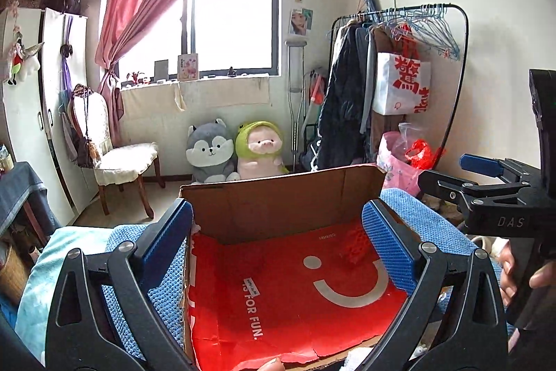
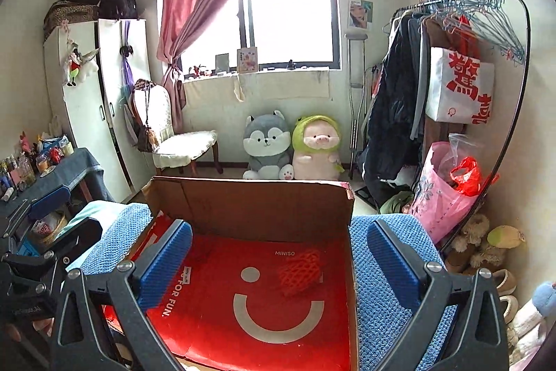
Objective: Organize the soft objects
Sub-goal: 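Open both grippers to release the pouch and net, then lift away, then move both grippers back toward the remaining items beside the box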
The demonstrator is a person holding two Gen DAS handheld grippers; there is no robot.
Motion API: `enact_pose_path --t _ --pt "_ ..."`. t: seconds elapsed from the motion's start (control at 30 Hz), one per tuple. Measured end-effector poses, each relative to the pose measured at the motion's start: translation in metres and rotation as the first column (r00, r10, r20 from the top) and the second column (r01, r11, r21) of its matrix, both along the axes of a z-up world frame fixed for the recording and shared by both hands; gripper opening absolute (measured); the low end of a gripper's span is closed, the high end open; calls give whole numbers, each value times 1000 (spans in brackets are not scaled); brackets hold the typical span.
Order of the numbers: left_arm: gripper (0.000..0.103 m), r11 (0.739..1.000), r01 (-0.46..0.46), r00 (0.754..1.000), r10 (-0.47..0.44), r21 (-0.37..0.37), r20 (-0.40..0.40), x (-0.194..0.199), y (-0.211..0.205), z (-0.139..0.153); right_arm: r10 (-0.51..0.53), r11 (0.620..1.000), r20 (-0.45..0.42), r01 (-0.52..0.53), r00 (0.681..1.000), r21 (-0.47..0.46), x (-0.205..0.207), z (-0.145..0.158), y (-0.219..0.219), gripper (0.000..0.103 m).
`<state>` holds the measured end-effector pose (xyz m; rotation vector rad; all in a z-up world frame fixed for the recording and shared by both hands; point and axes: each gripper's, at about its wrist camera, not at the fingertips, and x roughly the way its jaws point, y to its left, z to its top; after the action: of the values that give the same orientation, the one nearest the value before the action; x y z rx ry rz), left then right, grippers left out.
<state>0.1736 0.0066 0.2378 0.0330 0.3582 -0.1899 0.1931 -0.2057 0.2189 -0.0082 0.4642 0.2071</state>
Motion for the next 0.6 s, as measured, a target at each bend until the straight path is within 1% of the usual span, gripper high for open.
enact_pose_path --t 0.03,0.13,0.2,0.27,0.4,0.5,0.6 --pt "103 1000 3 1000 -3 -11 12 -8 2 2 -5 1000 21 5 1000 0 -9 2 -1 103" --pt "103 999 18 999 -16 -46 46 -30 5 4 -34 999 97 35 995 -12 -38 8 -4 103" --pt "103 998 19 998 -16 -59 58 -43 6 3 -51 999 131 51 990 -1 -56 9 -7 103" --pt "103 999 18 997 -14 -51 75 -56 4 0 -54 998 155 53 986 15 -72 9 -11 103" --pt "103 1000 -23 988 23 -5 152 -86 1 -10 -68 998 216 69 974 5 -106 4 -13 103" --pt "103 1000 -29 984 29 -3 177 -108 -2 -18 -71 997 247 72 966 5 -128 -5 -13 103" --pt "103 999 -42 975 39 9 218 -132 -5 -27 -79 997 264 73 961 34 -149 -17 -16 103"
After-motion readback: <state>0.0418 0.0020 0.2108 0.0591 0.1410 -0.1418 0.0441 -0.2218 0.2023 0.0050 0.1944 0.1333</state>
